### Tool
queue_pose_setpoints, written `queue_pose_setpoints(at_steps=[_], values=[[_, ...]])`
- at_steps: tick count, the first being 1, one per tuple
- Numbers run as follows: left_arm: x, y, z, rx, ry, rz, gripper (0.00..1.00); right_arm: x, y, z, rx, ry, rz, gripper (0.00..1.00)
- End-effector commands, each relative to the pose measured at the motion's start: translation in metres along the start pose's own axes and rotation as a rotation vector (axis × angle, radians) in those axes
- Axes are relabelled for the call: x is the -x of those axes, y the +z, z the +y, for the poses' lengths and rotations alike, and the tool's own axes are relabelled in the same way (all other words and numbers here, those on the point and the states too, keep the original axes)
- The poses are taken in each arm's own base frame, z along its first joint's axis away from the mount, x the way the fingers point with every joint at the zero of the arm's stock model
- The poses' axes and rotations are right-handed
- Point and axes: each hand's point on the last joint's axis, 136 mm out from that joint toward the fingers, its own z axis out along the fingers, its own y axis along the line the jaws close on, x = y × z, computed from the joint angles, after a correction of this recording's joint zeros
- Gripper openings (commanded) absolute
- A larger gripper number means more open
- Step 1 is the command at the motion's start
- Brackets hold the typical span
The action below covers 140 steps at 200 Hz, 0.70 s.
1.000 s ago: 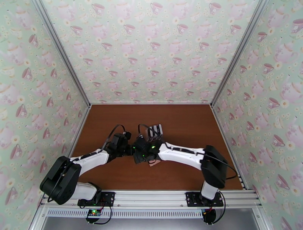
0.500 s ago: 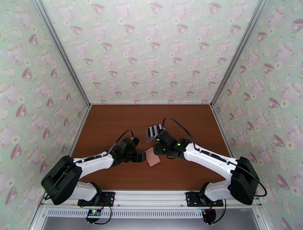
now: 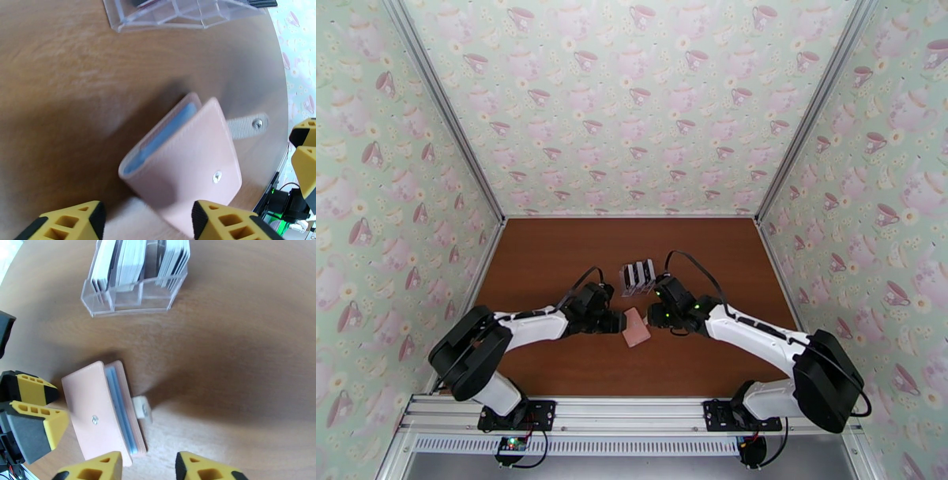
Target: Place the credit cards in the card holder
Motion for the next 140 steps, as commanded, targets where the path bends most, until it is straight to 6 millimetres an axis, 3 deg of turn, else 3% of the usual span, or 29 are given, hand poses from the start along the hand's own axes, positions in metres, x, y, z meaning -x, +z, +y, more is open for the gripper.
queue_pose_setpoints(at_steps=[1,39,140], values=[[0.003,0.009,-0.002,0.001,0.012,0.006,0.49,0.005,0.002,0.005,0.045,0.0,-0.012,0.36],[0.008,0.015,-0.004,0.009,0.028,0.02,0.37,0.006,0.0,0.003,0.045,0.009,-0.019,0.33],[0.026,0.02,-0.021,-0.023,0.097,0.026,0.38,0.0,0.002,-0.007,0.065,0.073,-0.015,0.36]])
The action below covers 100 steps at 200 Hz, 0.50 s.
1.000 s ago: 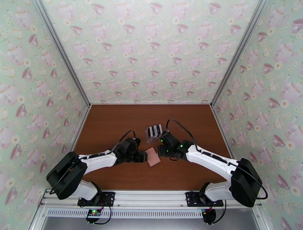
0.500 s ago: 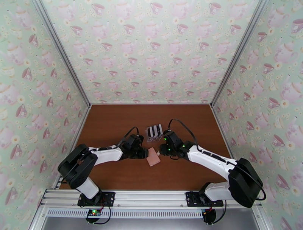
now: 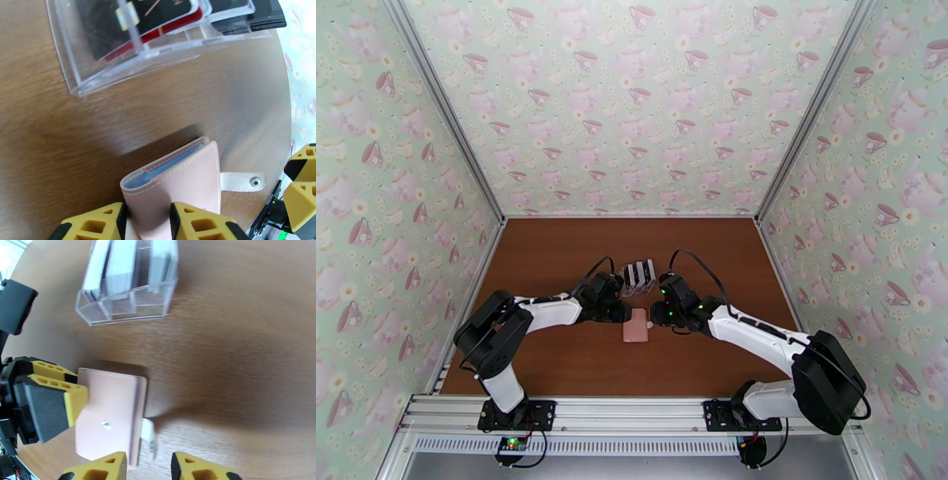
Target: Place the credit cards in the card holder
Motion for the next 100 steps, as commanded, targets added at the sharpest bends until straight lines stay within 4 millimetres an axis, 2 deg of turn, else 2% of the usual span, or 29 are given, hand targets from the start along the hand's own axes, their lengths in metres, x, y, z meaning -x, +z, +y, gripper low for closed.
queue_pose_setpoints(at_steps=[1,49,100], values=[[-0.001,-0.001,-0.006,-0.027,0.032,0.014,0.38,-0.001,-0.001,0.004,0.044,0.028,-0.004,0.36],[-0.005,-0.004,-0.009,-0.058,0.039,0.007,0.37,-0.002,0.005,0.008,0.066,0.045,0.01,0.34],[-0.011,0.002,-0.003,-0.049,0.03,0.025,0.32,-0.006,0.012,0.001,0.034,0.06,0.025,0.32]])
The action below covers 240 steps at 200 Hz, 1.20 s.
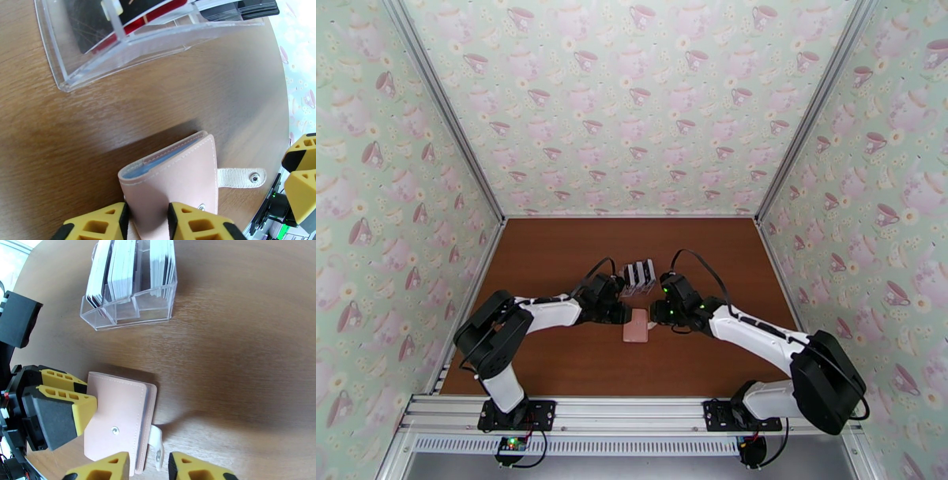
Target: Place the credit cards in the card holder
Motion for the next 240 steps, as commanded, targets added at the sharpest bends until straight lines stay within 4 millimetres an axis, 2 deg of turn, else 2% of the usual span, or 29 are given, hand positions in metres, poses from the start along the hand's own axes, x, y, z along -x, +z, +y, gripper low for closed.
queue_pose_setpoints(at_steps=[1,50,116,188,222,240], values=[[-0.006,0.001,0.0,-0.017,0.013,0.015,0.32,-0.006,0.005,-0.005,-0.01,0.024,0.016,0.32],[-0.006,0.001,0.001,-0.009,0.011,0.013,0.3,-0.012,0.008,-0.005,0.004,0.039,0.033,0.24],[-0.008,0.001,0.005,-0.001,-0.001,0.02,0.31,-0.021,0.009,-0.01,0.006,0.064,0.04,0.22],[-0.007,0.001,0.005,0.0,-0.004,0.017,0.32,-0.019,0.009,-0.004,0.027,0.067,0.041,0.11],[-0.007,0.002,0.005,-0.002,-0.003,0.017,0.32,-0.018,0.009,0.0,0.046,0.072,0.043,0.01],[-0.006,0.002,0.004,-0.005,-0.004,0.018,0.32,-0.018,0.009,0.003,0.06,0.075,0.045,0.0]])
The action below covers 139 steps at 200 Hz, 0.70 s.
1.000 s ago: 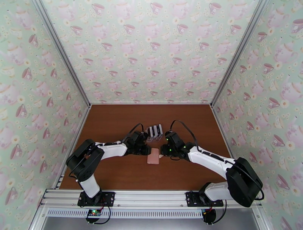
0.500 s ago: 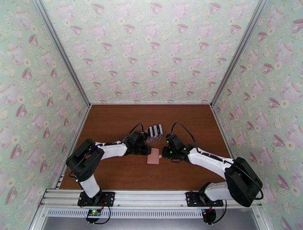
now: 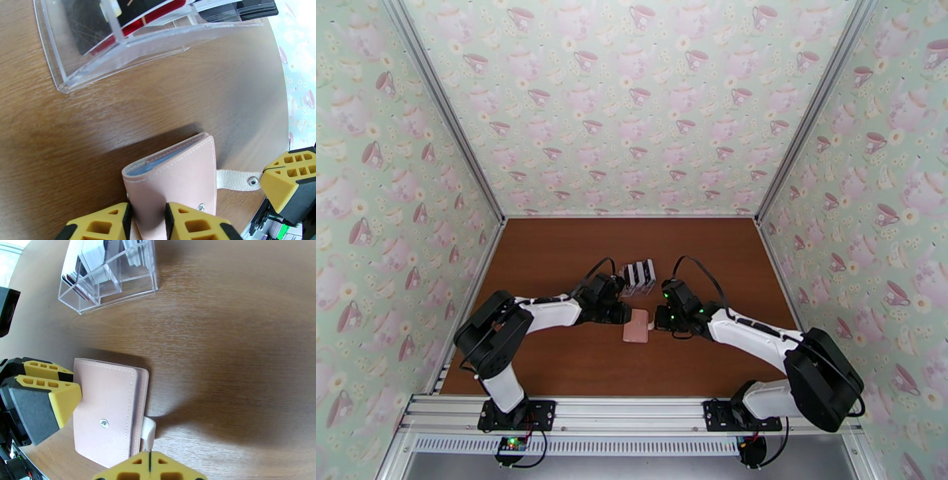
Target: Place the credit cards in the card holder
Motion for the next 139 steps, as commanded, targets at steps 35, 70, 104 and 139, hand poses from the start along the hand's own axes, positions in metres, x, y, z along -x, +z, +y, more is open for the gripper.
queue_pose_setpoints(at_steps=[35,70,104,139], values=[[-0.007,0.003,0.003,-0.011,-0.004,0.024,0.32,0.001,0.001,0.021,0.071,0.006,0.002,0.0],[-0.007,0.003,0.003,-0.01,-0.006,0.024,0.32,-0.002,0.01,0.034,0.077,-0.007,0.02,0.0],[-0.007,0.003,0.002,-0.015,-0.007,0.026,0.32,-0.007,0.024,0.04,0.074,-0.016,0.047,0.0],[-0.01,0.003,0.002,-0.022,-0.01,0.033,0.32,-0.005,0.031,0.046,0.078,-0.015,0.052,0.0]])
